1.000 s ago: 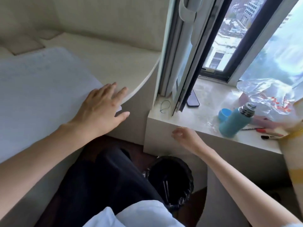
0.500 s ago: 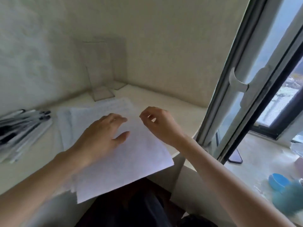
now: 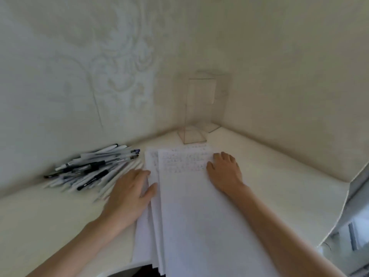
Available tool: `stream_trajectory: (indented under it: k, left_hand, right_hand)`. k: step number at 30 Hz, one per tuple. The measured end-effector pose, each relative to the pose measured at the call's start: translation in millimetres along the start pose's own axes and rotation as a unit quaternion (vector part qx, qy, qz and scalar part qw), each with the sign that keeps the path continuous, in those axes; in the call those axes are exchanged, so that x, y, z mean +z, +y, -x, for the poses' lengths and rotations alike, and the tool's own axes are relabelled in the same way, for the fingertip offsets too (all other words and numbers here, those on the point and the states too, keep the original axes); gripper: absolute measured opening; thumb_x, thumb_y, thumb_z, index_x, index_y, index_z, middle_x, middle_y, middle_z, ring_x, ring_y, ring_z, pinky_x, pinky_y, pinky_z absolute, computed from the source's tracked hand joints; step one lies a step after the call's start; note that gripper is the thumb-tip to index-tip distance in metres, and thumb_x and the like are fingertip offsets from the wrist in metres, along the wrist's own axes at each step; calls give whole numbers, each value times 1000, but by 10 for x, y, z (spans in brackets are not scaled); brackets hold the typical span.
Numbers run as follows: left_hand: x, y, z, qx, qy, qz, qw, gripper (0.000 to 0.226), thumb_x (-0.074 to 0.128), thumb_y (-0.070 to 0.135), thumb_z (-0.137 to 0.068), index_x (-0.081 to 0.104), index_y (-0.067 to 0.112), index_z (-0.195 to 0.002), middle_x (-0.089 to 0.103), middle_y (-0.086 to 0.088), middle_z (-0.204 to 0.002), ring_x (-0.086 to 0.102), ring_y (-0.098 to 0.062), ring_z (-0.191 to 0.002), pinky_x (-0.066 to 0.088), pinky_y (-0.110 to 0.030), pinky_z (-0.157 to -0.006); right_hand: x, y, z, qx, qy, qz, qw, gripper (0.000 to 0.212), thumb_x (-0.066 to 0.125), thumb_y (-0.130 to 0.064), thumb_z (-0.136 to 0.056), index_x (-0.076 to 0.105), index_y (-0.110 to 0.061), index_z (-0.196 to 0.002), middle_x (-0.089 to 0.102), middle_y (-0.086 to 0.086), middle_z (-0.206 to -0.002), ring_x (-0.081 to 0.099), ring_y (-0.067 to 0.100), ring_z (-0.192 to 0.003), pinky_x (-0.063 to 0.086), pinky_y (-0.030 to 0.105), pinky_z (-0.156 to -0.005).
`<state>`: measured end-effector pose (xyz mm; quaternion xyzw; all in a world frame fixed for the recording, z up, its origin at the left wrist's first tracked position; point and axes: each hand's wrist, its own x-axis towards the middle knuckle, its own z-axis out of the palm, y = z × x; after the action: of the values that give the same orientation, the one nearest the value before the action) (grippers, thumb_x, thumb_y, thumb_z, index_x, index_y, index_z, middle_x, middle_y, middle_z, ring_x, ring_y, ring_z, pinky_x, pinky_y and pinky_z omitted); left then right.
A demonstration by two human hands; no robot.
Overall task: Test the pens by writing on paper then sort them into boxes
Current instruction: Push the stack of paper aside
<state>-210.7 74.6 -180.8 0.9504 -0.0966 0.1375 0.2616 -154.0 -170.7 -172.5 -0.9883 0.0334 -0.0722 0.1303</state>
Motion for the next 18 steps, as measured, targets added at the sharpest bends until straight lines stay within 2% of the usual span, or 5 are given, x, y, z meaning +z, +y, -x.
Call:
stream_trajectory:
  k: [3, 6, 12, 15, 18]
  left_hand:
    - [56, 103, 60, 4, 21, -56, 998, 48, 39, 50, -91, 51, 17, -122, 47, -6, -130, 34, -27, -129, 24, -32, -105]
    - [71, 189, 136, -22, 16, -44, 999, 55, 38, 46, -93, 33, 17, -140, 23, -5, -151, 11, -21, -141, 8, -29, -113]
    - [5, 184, 138, -63, -14, 96, 993, 53, 49, 40, -91, 37, 15, -136, 34, 3, -139, 29, -12, -130, 21, -17, -98]
    - [10, 219, 54, -90, -19, 135, 987, 57, 56, 40, -87, 40, 13, -135, 38, -1, -139, 33, -14, -130, 24, -22, -101]
    - [45, 333, 1, -107, -28, 186, 976, 61, 61, 39, -85, 40, 12, -135, 39, -1, -141, 35, -14, -130, 25, -19, -96]
  right_hand:
    - [81, -155, -8, -6, 3, -9, 1000, 41, 32, -30, -99, 43, -7, -130, 42, 14, -134, 35, 30, -125, 28, 35, -106]
    - [108, -322, -28, -19, -6, -8, 1000, 43, 31, -32, -99, 40, -7, -133, 38, 13, -138, 33, 30, -127, 27, 35, -107]
    - [-116, -184, -7, 19, -12, -70, 997, 48, 40, -32, -97, 35, -9, -139, 29, 13, -148, 29, 32, -133, 27, 38, -106]
    - [-231, -3, 71, 36, -48, -85, 995, 53, 44, -34, -96, 30, -12, -143, 28, 9, -148, 31, 28, -133, 33, 38, -103]
    - [-287, 97, 165, 10, -81, -132, 988, 59, 51, -35, -94, 28, -18, -145, 26, 3, -151, 24, 23, -137, 28, 36, -107]
